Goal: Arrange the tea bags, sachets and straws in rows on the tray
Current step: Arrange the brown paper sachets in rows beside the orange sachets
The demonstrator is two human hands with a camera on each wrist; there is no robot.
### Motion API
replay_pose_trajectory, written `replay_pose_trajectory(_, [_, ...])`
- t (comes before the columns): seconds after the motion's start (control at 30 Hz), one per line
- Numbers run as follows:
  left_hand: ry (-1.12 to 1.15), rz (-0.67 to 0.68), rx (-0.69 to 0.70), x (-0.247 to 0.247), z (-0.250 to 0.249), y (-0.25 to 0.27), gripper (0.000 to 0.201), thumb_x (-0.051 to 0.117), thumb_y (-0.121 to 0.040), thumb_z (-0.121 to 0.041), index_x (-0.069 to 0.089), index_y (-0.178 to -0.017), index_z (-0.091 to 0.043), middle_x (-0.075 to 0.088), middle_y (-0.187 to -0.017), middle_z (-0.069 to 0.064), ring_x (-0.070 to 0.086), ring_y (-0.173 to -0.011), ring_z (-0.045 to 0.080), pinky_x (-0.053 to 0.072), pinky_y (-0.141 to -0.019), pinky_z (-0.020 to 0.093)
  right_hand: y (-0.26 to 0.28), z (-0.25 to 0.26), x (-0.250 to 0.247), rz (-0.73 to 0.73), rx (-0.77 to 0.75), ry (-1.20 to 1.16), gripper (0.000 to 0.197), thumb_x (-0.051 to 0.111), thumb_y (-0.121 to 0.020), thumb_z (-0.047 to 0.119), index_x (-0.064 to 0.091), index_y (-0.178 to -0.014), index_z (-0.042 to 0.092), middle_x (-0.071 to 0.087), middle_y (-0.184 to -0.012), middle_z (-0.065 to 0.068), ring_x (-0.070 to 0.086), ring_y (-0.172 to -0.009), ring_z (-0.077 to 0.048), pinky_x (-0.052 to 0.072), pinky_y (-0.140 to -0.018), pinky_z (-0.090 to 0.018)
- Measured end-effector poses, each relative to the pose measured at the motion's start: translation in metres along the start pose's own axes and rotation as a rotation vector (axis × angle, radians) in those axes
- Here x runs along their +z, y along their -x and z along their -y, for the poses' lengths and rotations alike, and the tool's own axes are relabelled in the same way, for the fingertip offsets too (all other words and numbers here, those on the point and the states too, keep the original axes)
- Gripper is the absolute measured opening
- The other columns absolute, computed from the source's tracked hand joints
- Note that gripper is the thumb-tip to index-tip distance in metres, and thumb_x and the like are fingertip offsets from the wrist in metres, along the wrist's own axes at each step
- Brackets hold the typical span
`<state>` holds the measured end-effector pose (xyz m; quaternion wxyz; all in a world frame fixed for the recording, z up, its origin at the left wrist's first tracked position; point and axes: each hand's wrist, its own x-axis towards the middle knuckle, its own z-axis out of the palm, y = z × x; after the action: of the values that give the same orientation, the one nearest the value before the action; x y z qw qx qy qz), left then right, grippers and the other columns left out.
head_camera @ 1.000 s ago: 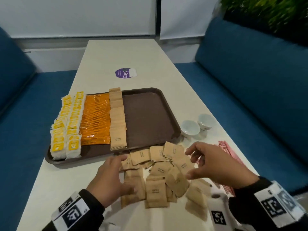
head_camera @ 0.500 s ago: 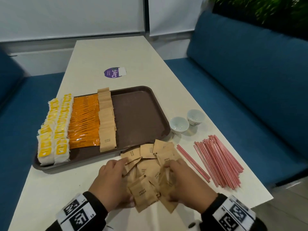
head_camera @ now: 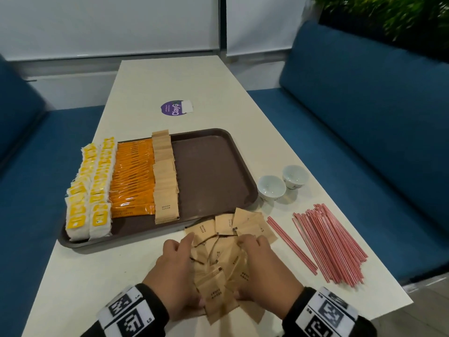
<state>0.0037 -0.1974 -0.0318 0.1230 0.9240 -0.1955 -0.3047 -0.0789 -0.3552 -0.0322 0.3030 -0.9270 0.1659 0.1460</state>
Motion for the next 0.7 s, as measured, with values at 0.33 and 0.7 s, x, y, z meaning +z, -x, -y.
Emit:
replay_pose_trajectory(0.33, [0.309,0.033,-0.028,0.004,0.003,-0.014,0.095,0.078,-0.07,-0.016,0.018,-0.142,-0.031,0.045,-0.123,0.001,0.049,-0.096,0.013,0.042,-0.055,0.012,-0.015,0.026,0.0,0.104,0.003,-0.057,0.065,0.077,-0.071,0.012,0.039,-0.122,0.022,0.042,-0.12,0.002,0.045,-0.098,-0.013,0.042,-0.076,-0.02])
replay_pose_trajectory(0.7, [0.361,-0.04,-0.069,0.013,-0.002,-0.007,0.121,0.087,-0.058,-0.029,0.004,-0.146,-0.031,0.04,-0.132,-0.001,0.045,-0.118,0.019,0.043,-0.098,0.027,-0.01,0.046,-0.007,0.133,-0.074,-0.023,0.022,0.067,-0.082,0.01,0.058,-0.102,0.012,0.058,-0.104,-0.005,0.054,-0.093,-0.015,0.05,-0.085,-0.027])
